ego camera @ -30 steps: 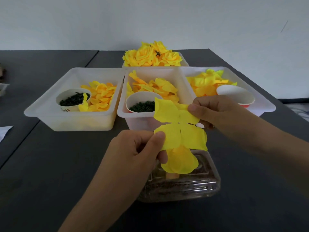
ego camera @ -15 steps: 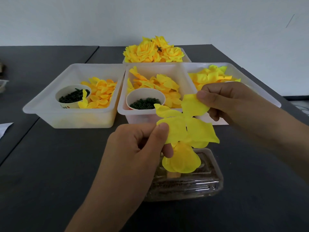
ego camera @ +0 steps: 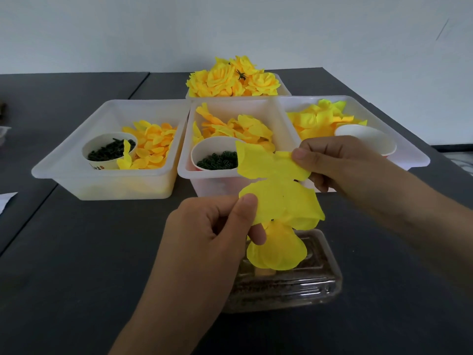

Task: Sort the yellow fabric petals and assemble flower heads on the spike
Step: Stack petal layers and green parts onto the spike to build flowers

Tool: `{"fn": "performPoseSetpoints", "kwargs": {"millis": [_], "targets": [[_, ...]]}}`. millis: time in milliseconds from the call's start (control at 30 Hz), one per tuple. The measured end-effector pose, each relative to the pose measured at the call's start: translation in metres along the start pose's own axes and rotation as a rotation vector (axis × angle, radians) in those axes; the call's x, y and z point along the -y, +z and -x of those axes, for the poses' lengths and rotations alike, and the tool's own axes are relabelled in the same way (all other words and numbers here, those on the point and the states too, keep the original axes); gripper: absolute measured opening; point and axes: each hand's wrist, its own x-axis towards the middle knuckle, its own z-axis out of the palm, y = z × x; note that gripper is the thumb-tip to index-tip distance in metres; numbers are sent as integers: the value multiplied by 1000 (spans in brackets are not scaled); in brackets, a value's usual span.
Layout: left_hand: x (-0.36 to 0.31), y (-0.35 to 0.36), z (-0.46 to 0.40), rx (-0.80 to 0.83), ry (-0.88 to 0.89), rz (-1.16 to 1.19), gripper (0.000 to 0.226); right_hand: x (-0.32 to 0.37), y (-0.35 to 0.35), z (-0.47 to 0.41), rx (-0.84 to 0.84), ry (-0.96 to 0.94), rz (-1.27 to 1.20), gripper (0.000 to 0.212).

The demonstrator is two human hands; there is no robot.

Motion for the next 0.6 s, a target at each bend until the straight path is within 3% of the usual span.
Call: {"fn": "performPoseSetpoints", "kwargs": {"millis": [300,500,600], "targets": [[5,1,2,-15,-17,-35,46,0,3,-3,-23,-4,28,32],[6,-2,-3,21,-96,60,48,-4,5,-5,1,52,20,41],[7,-3,-3,41,-98,44,57,-3,3,-6,24,72,-10,38]]}}
